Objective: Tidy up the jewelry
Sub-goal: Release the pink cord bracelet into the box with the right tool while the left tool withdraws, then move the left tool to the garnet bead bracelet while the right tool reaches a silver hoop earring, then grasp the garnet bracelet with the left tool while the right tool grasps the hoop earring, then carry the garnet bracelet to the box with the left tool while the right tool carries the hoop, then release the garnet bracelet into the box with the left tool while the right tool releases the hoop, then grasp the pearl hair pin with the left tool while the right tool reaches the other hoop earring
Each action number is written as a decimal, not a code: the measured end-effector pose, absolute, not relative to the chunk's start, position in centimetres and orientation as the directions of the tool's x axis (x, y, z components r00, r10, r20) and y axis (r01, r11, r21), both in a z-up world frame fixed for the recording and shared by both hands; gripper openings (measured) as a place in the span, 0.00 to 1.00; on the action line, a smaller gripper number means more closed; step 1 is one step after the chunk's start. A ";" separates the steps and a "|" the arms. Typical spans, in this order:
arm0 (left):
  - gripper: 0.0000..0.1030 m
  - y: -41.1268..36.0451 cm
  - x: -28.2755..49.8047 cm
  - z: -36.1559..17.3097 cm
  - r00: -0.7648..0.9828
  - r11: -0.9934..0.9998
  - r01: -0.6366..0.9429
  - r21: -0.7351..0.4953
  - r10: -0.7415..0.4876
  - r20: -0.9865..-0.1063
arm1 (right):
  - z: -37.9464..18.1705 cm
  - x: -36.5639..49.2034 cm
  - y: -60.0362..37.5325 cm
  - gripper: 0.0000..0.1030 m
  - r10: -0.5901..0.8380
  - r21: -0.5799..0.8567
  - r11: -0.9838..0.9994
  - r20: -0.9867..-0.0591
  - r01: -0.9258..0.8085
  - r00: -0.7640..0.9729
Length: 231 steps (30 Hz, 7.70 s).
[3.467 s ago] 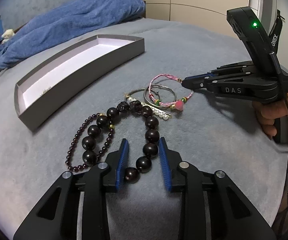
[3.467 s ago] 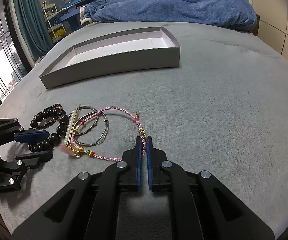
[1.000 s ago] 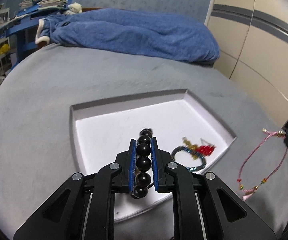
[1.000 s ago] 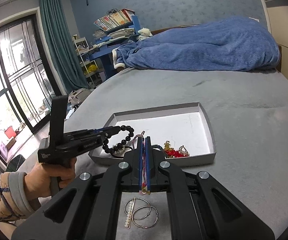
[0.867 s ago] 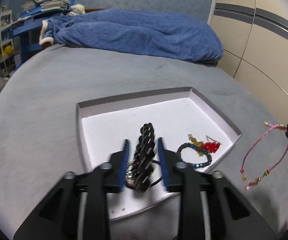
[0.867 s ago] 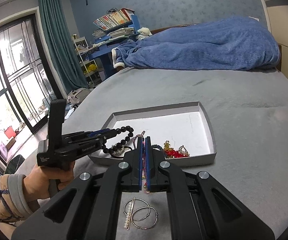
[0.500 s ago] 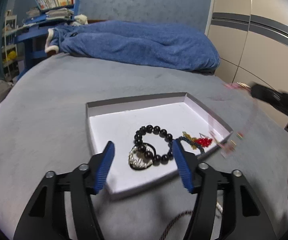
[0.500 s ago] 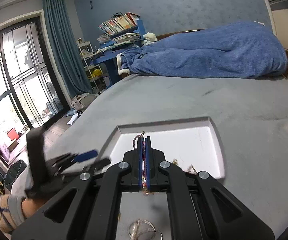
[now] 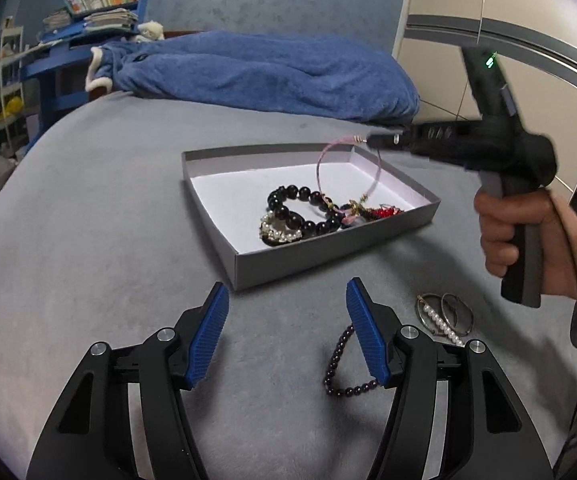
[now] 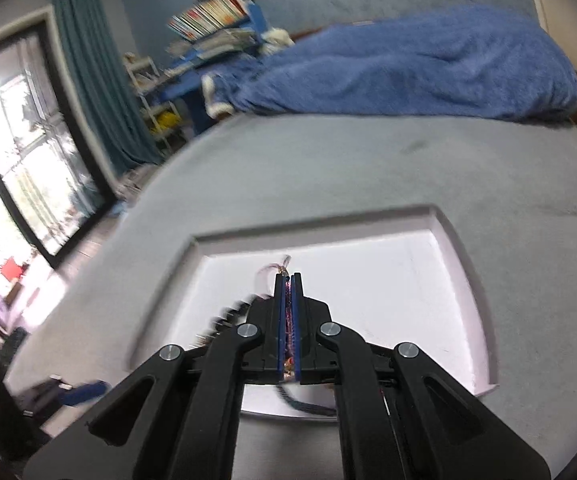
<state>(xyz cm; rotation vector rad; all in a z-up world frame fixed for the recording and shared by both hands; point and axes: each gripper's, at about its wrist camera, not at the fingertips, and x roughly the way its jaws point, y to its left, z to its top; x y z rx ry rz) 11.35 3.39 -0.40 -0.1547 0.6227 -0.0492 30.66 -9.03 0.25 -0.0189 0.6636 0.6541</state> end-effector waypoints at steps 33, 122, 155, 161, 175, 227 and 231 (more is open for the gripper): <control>0.75 3.2 10.6 -0.6 0.823 0.992 -0.035 -0.121 -0.040 -0.567 | -5.9 18.9 -20.5 0.53 0.500 0.209 0.848 -0.620 -0.486 0.605; 0.06 -4.6 12.4 -3.6 0.687 0.961 0.256 0.109 -0.101 -0.720 | -7.8 19.1 -18.9 0.05 0.419 0.126 0.867 -0.708 -0.483 0.568; 0.06 -0.4 13.6 4.7 0.819 0.985 0.155 -0.078 -0.173 -0.547 | -1.3 19.9 -21.2 0.04 0.569 0.249 0.811 -0.546 -0.528 0.615; 0.06 0.8 15.7 6.1 0.844 0.986 0.113 -0.123 -0.160 -0.512 | -0.7 21.3 -20.2 0.04 0.564 0.231 0.810 -0.557 -0.539 0.609; 0.06 1.8 22.4 3.2 0.833 0.982 0.041 -0.186 -0.136 -0.536 | 0.5 23.9 -16.0 0.04 0.572 0.177 0.785 -0.574 -0.593 0.585; 0.74 -2.6 13.9 -0.6 0.843 0.991 0.136 -0.003 -0.117 -0.525 | -3.4 22.3 -18.4 0.42 0.516 0.199 0.839 -0.587 -0.506 0.624; 0.74 -3.7 13.7 -0.8 0.828 0.982 0.188 0.022 -0.147 -0.541 | -4.6 21.3 -19.5 0.42 0.505 0.213 0.847 -0.607 -0.486 0.614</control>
